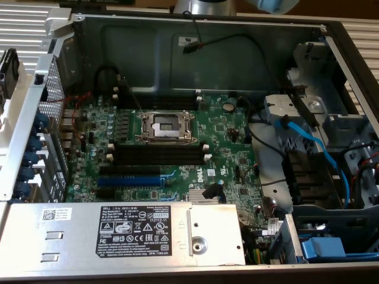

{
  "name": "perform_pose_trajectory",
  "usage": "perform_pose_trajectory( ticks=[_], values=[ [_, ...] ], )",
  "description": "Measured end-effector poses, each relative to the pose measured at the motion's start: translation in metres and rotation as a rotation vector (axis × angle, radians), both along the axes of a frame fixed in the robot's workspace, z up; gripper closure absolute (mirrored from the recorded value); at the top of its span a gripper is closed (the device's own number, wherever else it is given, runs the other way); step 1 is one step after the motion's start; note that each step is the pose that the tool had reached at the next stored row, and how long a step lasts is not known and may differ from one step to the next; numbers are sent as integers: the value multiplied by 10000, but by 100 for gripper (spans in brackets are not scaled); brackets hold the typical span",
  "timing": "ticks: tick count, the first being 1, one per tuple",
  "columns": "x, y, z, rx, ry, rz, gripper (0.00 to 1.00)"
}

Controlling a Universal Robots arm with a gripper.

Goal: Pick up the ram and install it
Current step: 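Pick up the ram and move it above insertion slot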

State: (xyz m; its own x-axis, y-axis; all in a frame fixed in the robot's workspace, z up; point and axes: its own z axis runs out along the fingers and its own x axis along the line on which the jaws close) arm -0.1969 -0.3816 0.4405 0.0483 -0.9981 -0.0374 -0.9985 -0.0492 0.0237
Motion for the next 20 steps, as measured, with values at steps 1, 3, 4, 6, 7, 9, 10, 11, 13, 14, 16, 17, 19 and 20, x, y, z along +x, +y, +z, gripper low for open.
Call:
perform_pose_trajectory(
  ticks=[1, 3, 4, 6, 7, 9, 10, 11, 13, 14, 16, 17, 19, 20],
  values=[
    [45, -4, -9, 1, 0, 1, 88],
    [181, -19, -48, 0, 0, 1, 88],
    [225, -25, -62, 1, 0, 2, 88],
    [344, -45, -112, 1, -4, 2, 88],
    [370, -52, -130, 3, -15, 2, 88],
    [404, -61, -155, 1, -50, 1, 88],
    [415, -65, -166, 1, -78, 0, 88],
    [424, -70, -177, 0, -112, -1, 88],
    [438, -77, -198, 0, -170, -11, 88],
    [440, -79, -206, 0, -205, -41, 88],
    [441, -80, -225, -3, -310, -265, 88],
    [441, -80, -236, -5, -380, -440, 88],
    [459, -80, -264, -5, -498, -644, 88],
    [481, -80, -283, -5, -534, -694, 88]
  ],
)
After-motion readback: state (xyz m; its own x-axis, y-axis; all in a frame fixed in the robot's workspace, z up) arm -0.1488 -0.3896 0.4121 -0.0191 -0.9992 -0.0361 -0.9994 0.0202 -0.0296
